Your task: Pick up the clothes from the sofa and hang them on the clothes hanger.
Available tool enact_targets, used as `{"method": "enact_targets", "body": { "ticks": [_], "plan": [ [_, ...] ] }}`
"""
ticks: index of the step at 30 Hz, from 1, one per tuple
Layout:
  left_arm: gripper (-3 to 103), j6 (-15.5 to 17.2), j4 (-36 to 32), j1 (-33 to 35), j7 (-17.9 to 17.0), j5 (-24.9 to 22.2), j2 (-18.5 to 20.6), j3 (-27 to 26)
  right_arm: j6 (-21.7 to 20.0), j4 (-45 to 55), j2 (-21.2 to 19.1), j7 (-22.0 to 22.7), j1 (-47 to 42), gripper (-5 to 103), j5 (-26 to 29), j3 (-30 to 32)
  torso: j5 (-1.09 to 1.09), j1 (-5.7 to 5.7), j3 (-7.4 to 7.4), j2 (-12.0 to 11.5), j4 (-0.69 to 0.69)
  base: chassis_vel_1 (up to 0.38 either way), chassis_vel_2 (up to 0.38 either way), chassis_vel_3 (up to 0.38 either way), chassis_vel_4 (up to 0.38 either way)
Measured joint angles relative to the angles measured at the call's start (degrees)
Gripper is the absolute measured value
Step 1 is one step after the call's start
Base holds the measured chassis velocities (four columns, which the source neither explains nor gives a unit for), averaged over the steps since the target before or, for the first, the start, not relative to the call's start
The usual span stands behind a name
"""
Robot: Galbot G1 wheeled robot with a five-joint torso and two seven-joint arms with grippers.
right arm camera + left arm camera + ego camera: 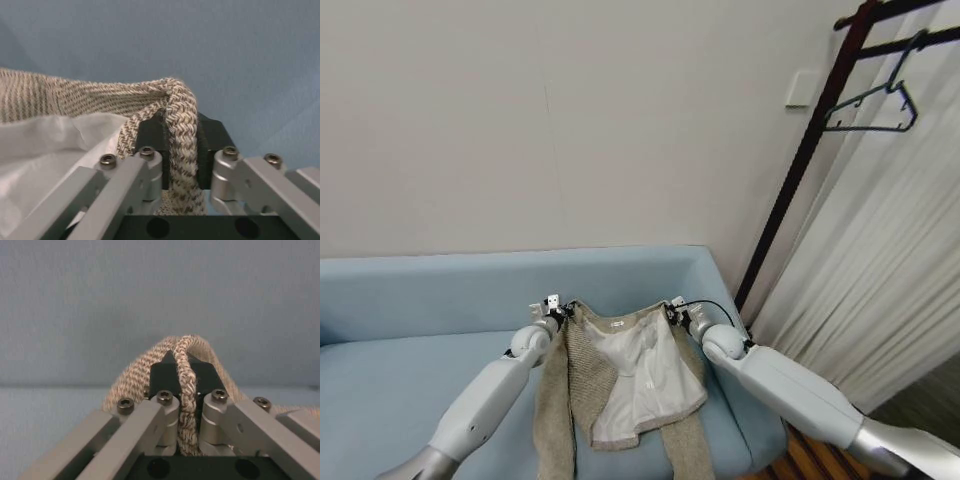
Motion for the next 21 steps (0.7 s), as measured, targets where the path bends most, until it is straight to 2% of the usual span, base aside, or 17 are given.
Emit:
{"method": "enact_targets", "body": {
  "ticks": [2,5,6,8,9,10,11,13,14,17,18,21],
  "plan": [
    [3,0.8,-0.2,0.7,1.2,0.3,0.4,0.0,-0.2,-0.2,-0.2,-0.2,-0.4,14,-0.3,0.1,0.0,0.0,0.0,0.0,-0.01,0.0,0.0,0.0,0.0],
    [20,2.4,-2.5,3.0,4.1,0.4,2.2,-1.6,-0.7,-0.5,-2.1,-2.4,-2.3,30,0.8,1.9,0.01,-0.01,-0.01,0.0,0.0,0.0,0.0,0.0,0.0],
    [20,2.4,-2.5,3.0,4.1,0.4,2.2,-1.6,-0.7,-0.5,-2.1,-2.4,-2.3,30,0.8,1.9,0.01,-0.01,-0.01,0.0,0.0,0.0,0.0,0.0,0.0],
    [32,2.8,-3.4,4.3,4.9,-0.1,3.2,-3.1,-0.9,-0.2,-3.9,-3.7,-3.5,41,2.4,3.5,0.0,-0.01,0.0,0.0,-0.02,0.0,0.0,0.0,0.0],
    [32,2.9,-3.7,5.0,5.7,-0.3,3.9,-4.1,-0.8,0.1,-4.7,-4.3,-4.0,47,2.9,4.2,0.0,-0.01,-0.01,0.0,-0.03,0.0,0.0,0.0,0.0],
    [36,3.1,-3.9,5.7,6.6,-0.5,4.6,-5.0,-0.7,0.5,-5.6,-4.9,-4.5,47,3.2,4.8,0.01,-0.01,-0.01,0.0,-0.04,0.0,0.0,0.0,0.0],
    [36,3.1,-3.9,5.7,6.6,-0.5,4.6,-5.0,-0.7,0.5,-5.6,-4.9,-4.5,47,3.2,4.8,0.01,-0.01,-0.01,0.0,-0.04,0.0,0.0,0.0,0.0],
    [48,3.1,-3.7,7.8,8.7,-0.5,6.3,-8.1,0.4,2.2,-8.1,-6.2,-5.9,58,3.6,6.3,-0.01,-0.01,-0.01,0.0,-0.02,0.0,0.0,0.0,0.0],
    [54,3.1,-3.6,8.7,9.7,-0.5,6.9,-9.4,0.9,3.2,-8.9,-6.1,-6.6,65,3.8,6.8,0.0,-0.01,-0.01,0.0,-0.02,0.0,0.0,0.0,0.0],
    [59,2.9,-3.7,10.8,11.6,-0.5,7.8,-12.2,1.6,5.4,-10.2,-5.4,-7.9,65,4.1,7.9,0.0,-0.01,-0.01,0.0,0.0,0.0,0.0,0.0,0.0],
    [65,2.6,-4.3,12.6,13.4,-0.3,8.5,-14.4,2.1,7.6,-11.1,-4.2,-9.0,75,4.4,8.9,-0.01,-0.01,-0.01,0.0,0.01,0.0,0.0,0.0,0.0],
    [76,1.4,-6.4,15.8,15.6,0.3,9.2,-17.6,2.5,11.5,-12.2,-2.1,-10.7,86,5.0,10.4,-0.01,-0.02,-0.01,0.0,0.01,0.0,0.0,0.0,0.0]
  ]
}}
